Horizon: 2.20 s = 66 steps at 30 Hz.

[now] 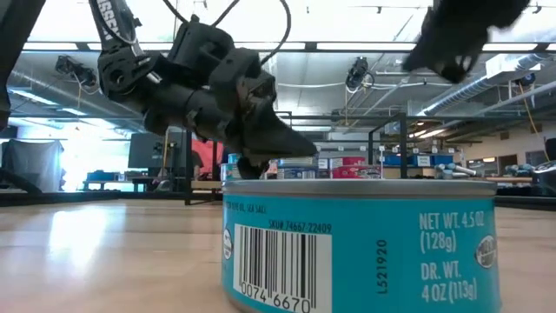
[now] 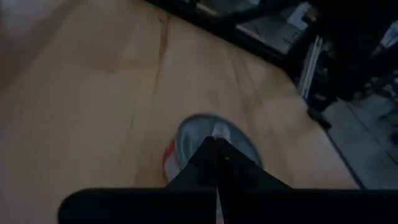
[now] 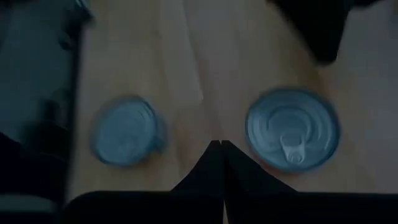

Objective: Stack canned seafood by type on shelf
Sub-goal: Stack the center red tuna can on the top of the other red tuna can on the shelf

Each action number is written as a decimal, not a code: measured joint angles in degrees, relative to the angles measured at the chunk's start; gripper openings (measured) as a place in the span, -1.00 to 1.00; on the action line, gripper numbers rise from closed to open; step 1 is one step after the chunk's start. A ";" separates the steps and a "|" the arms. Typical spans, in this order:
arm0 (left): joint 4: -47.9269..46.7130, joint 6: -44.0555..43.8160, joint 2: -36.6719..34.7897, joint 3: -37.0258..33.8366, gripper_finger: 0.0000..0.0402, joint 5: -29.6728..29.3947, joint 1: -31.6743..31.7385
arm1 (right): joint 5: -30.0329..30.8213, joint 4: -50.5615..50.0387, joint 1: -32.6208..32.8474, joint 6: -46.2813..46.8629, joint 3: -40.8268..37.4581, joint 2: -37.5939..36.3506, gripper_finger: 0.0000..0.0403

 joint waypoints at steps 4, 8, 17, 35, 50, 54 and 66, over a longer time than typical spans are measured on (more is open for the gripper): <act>-0.13 1.94 1.25 0.08 -1.00 -0.31 0.78 | 0.02 1.88 0.37 -0.44 -0.05 8.07 -1.00; -0.05 3.23 4.94 1.26 -1.00 -2.52 1.03 | 0.09 2.98 -0.12 -0.51 -0.05 13.25 -1.00; 2.07 3.30 9.74 5.40 -1.00 -2.58 1.68 | 0.06 4.42 -2.96 -2.94 -0.06 17.40 -1.00; 0.08 3.17 10.36 6.43 -1.00 -2.15 1.31 | -1.51 6.36 -7.36 -3.37 -0.05 13.89 -1.00; -0.50 3.10 10.43 6.38 -1.00 0.37 1.27 | -3.91 5.93 -11.65 -1.39 0.04 10.86 -0.99; -0.52 3.08 10.43 6.38 -1.00 0.74 1.13 | -5.83 6.24 -12.53 -0.40 0.04 10.86 -0.97; -0.68 3.27 10.43 6.38 -1.00 1.33 0.98 | -7.83 7.63 -15.26 0.80 0.06 9.84 -0.97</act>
